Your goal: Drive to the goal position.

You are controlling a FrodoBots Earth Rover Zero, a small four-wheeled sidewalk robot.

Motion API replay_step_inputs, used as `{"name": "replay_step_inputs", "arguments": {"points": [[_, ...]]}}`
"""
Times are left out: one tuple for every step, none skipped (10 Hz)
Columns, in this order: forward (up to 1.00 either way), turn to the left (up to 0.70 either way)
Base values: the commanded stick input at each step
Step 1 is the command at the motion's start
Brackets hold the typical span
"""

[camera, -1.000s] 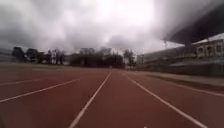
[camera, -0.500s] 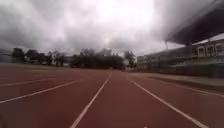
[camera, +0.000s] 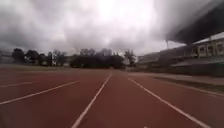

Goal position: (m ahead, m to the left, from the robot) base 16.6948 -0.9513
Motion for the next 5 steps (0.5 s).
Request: {"name": "replay_step_inputs", "arguments": {"points": [[0.67, 0.00], [0.67, 0.00], [0.67, 0.00], [0.67, 0.00], [0.67, 0.00]]}}
